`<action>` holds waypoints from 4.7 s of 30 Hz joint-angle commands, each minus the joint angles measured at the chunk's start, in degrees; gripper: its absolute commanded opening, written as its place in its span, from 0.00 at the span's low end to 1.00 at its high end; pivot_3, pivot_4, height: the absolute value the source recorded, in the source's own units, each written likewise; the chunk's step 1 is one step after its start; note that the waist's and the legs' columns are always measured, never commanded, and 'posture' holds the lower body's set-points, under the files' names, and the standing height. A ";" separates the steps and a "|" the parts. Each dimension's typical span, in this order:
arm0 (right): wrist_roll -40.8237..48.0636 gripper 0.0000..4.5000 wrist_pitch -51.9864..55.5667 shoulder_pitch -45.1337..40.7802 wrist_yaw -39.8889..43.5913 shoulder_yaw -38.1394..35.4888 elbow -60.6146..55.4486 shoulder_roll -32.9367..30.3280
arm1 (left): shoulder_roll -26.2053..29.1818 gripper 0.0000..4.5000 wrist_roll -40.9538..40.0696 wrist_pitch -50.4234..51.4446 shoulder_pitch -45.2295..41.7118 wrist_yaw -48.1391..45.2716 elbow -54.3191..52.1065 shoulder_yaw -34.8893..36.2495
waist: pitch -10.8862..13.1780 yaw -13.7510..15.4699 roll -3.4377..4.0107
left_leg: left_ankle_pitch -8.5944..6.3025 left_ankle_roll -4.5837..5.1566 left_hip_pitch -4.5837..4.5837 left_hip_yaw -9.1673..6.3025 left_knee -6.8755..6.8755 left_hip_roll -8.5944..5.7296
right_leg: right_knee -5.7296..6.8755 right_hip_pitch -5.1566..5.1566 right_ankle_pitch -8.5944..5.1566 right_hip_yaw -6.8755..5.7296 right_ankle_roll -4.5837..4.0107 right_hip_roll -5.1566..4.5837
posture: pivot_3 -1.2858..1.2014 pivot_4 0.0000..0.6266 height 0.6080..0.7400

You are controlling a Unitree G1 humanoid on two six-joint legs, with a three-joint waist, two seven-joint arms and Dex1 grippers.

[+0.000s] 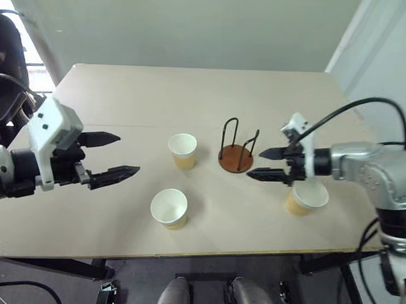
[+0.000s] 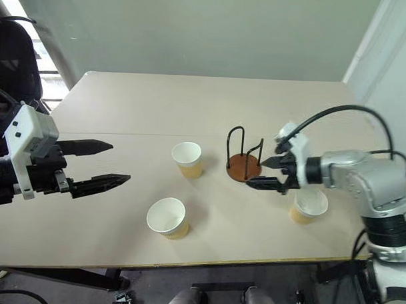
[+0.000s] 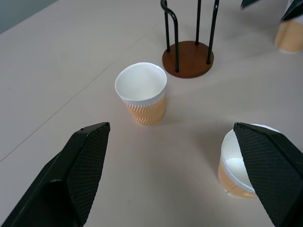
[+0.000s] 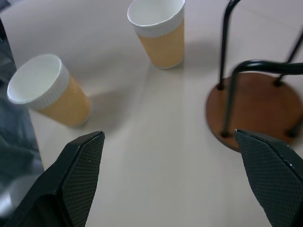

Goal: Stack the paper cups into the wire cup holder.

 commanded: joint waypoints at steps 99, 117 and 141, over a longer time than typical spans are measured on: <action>-11.59 1.00 -28.37 25.12 36.70 -17.93 -14.36 -34.19 | 5.68 1.00 -2.16 -10.94 -16.10 -19.59 8.05 -18.84 | -0.11 1.00 -0.23 | -0.47 -0.67 -0.06 0.16 0.12 0.59 | -0.08 0.03 -0.40 0.05 -0.94 0.48 | 0.52 0.24 1.00; -20.29 1.00 -34.92 22.74 27.72 -1.72 -10.01 -32.45 | 6.90 1.00 -0.72 -10.10 -13.51 -20.06 8.11 -14.06 | -0.08 0.20 -0.21 | -0.39 -0.37 0.03 0.18 0.15 0.60 | -0.07 0.11 -0.20 0.29 -0.11 0.60 | 0.52 0.24 1.00; -24.89 0.00 -46.90 10.35 37.74 4.93 1.20 -28.67 | 6.40 1.00 -2.39 -5.02 -6.00 -15.68 2.92 -3.89 | -0.08 0.24 -0.20 | -0.40 -0.29 0.01 0.20 0.47 0.61 | 0.01 0.16 -0.08 0.28 -0.13 0.60 | 0.52 0.24 1.00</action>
